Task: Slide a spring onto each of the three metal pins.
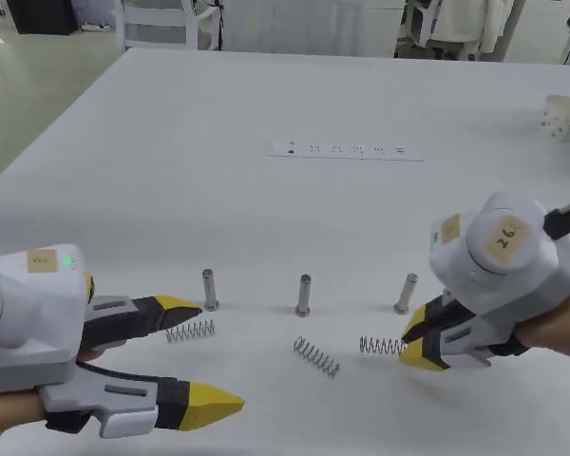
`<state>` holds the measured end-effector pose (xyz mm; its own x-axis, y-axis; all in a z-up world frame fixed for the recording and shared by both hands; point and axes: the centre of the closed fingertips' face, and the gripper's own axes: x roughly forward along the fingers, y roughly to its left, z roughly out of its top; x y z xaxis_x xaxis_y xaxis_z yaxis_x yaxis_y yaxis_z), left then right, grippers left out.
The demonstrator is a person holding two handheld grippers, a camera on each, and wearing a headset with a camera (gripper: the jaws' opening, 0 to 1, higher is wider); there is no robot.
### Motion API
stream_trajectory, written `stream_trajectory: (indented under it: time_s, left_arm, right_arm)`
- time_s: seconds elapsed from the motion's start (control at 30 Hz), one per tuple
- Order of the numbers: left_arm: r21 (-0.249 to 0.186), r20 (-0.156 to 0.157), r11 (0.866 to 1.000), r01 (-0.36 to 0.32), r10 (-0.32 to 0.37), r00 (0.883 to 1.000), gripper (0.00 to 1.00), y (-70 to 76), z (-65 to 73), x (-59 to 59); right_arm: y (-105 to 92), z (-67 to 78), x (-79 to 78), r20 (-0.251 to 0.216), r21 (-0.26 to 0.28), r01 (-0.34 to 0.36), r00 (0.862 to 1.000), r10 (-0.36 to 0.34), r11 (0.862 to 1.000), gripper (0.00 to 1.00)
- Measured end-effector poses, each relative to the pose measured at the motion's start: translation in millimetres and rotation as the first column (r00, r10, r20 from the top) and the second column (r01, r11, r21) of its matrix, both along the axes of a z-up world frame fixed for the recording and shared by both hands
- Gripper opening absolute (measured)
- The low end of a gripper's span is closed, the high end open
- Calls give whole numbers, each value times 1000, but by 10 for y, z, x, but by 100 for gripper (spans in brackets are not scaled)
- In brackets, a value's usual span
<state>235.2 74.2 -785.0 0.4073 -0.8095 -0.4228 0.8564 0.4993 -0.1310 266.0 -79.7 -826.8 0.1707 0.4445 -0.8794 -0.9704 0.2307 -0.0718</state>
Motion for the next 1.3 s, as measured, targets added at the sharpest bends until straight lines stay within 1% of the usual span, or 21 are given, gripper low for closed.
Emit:
stream_trajectory:
  time_s: [0.2, 0.57, 0.83, 1.3]
  left_arm:
    - [10, 5, 1000, 19, -19, 1000, 61, -13, 28, 15]
    - [18, 14, 998, 63, -64, 998, 58, -120, 53, 29]
    - [24, 18, 996, 91, -91, 996, 56, -161, 70, 10]
    - [22, 26, 991, 130, -130, 991, 51, -256, 101, 10]
  right_arm:
    - [40, 35, -20, 3, 5, -15, 1000, 15, 1000, 8]
    - [141, 119, -66, 8, 13, -48, 999, 48, 999, 8]
    - [230, 173, -91, 15, 16, -67, 998, 67, 998, 8]
    - [349, 251, -140, 27, 23, -104, 994, 103, 994, 8]
